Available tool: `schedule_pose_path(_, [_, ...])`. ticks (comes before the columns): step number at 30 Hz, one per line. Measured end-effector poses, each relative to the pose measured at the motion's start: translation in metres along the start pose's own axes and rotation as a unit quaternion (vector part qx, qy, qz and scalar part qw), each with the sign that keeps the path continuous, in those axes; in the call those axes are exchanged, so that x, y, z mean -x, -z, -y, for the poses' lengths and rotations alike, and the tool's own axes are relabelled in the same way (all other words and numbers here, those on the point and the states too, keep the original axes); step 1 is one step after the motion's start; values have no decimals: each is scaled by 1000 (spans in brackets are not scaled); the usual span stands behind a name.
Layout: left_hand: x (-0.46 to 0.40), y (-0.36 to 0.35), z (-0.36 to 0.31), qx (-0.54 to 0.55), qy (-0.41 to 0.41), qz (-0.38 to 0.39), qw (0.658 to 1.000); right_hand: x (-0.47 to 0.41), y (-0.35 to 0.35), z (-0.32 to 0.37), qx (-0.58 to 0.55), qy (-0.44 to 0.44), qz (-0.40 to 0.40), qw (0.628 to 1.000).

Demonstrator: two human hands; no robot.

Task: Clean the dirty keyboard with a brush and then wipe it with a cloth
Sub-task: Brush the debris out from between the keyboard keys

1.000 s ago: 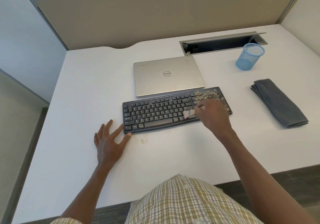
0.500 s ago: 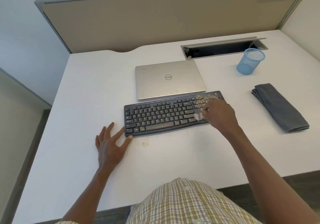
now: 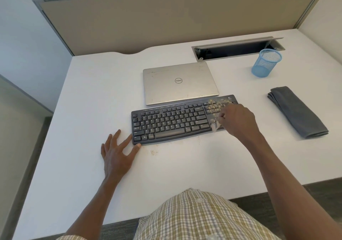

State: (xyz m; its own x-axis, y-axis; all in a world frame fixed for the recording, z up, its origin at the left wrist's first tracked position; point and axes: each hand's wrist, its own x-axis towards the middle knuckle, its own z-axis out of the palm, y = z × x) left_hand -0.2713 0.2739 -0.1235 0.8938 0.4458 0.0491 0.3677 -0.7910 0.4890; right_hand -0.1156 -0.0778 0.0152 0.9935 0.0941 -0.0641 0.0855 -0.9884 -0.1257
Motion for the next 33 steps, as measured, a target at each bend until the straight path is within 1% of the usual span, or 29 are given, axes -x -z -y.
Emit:
schedule_pose_path(3, [0,0,-1,1,1,5,1000,-4,0,6,4,-7,-41,999])
schedule_pose_path(6, [0,1,-2,4,4,6,1000,4,-6,6,-3,32,-10,999])
schedule_pose_path(9, [0,1,-2,6,5,7,1000,8,-5,-1,3,39,14,999])
schedule_pose_path(14, [1,2,-3,6,4,6,1000,7,-5,1,-10,21,-53,998])
schedule_pose_path(15, [0,2,-3,5,3,5,1000,9,-7,0,-17,28,-53,998])
schedule_pose_path(18, [1,2,-3,8,2,4,1000,14,-8,-1,-11,35,-5,999])
schedule_pose_path(20, [1,2,-3,9,2,3,1000,15,-6,1,-14,44,-2,999])
schedule_pose_path(22, [1,1,-2,5,1,4,1000,18,-6,7,-50,68,-3,996])
schedule_pose_path(25, [1,2,-2,1,0,4,1000,25,-9,20,-137,116,6,984])
schedule_pose_path(28, [1,2,-2,2,0,2,1000,33,-20,29,-179,154,4,972])
schedule_pose_path(30, [1,2,-3,5,2,2,1000,34,-28,28,-174,147,0,974])
schedule_pose_path(33, [1,3,-3,6,4,5,1000,33,-31,18,-128,101,-44,986])
